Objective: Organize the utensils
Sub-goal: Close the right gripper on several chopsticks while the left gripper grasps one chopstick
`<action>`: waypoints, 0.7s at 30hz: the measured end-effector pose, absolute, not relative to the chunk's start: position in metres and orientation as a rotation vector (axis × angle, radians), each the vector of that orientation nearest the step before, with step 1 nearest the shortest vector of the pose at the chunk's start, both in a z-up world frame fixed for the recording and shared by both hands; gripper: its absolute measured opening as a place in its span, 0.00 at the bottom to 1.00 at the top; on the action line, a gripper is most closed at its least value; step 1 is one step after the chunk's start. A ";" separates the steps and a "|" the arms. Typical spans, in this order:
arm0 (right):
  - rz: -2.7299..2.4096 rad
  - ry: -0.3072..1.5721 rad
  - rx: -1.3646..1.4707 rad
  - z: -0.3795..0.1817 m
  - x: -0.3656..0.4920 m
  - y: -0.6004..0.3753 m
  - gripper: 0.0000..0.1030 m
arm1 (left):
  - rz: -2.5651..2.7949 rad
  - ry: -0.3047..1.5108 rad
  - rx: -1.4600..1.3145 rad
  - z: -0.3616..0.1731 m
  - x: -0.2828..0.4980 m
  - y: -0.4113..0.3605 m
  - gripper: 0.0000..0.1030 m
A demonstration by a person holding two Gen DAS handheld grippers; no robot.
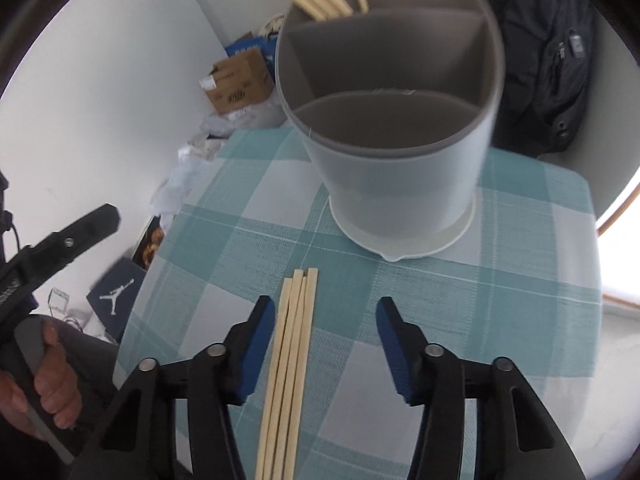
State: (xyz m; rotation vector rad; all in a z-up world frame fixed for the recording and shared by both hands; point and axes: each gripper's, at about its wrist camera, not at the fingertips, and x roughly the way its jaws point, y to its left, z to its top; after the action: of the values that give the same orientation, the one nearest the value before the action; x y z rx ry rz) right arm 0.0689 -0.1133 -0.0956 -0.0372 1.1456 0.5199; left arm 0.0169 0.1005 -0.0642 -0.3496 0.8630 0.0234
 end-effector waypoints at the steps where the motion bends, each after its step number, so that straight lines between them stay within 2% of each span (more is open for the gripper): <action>1: 0.513 1.159 -0.043 -0.100 0.072 -0.109 0.46 | 0.026 0.867 -0.356 -0.065 0.017 0.101 0.79; 4: 0.503 1.201 -0.049 -0.111 0.080 -0.101 0.39 | 0.022 0.882 -0.390 -0.066 0.019 0.104 0.79; 6: 0.493 1.225 -0.050 -0.118 0.086 -0.095 0.31 | 0.020 0.883 -0.405 -0.066 0.021 0.106 0.79; 10: 0.451 1.232 -0.097 -0.122 0.091 -0.085 0.25 | 0.021 0.888 -0.430 -0.065 0.022 0.110 0.79; 12: 0.426 1.230 -0.123 -0.122 0.092 -0.082 0.17 | 0.020 0.888 -0.442 -0.065 0.022 0.113 0.79; 21: 0.331 1.244 -0.237 -0.114 0.088 -0.078 0.08 | 0.028 0.908 -0.499 -0.068 0.022 0.126 0.79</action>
State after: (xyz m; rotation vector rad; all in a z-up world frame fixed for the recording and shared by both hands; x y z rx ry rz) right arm 0.0879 -0.0781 -0.1144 -0.2374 1.2438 0.3308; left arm 0.0225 0.1259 -0.0684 -0.4985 0.9082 0.0282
